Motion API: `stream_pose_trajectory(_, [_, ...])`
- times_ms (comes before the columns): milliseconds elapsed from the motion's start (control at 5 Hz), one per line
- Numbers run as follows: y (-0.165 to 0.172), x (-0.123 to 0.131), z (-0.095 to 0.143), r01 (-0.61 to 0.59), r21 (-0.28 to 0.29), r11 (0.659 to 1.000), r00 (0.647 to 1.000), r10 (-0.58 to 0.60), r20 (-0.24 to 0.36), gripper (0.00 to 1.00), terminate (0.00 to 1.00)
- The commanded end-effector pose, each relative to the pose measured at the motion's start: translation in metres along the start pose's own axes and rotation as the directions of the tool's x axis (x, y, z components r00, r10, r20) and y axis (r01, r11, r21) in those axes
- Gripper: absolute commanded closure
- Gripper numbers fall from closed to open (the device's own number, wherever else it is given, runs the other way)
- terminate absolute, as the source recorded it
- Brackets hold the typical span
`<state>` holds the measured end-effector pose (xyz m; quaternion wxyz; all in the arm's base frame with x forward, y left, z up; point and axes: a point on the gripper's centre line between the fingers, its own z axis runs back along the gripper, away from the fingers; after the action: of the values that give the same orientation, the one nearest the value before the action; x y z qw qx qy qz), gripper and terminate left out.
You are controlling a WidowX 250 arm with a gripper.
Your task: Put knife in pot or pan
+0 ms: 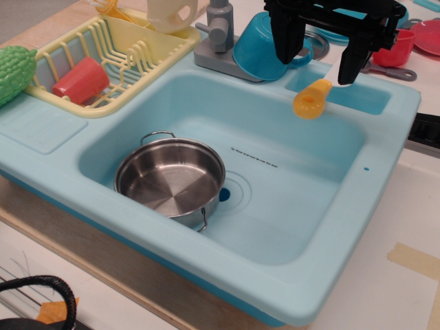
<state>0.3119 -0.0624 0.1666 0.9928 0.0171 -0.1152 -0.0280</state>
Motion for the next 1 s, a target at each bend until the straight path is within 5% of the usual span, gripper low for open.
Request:
stream_pose_trajectory(0, [0.0, 0.0, 0.0, 0.0, 0.0, 1.0, 1.0, 0.0, 0.0, 0.0, 0.0])
stream_pose_trajectory(800, [0.005, 0.007, -0.03, -0.103, -0.018, 0.995, 0.995, 0.103, 0.018, 0.0, 0.0])
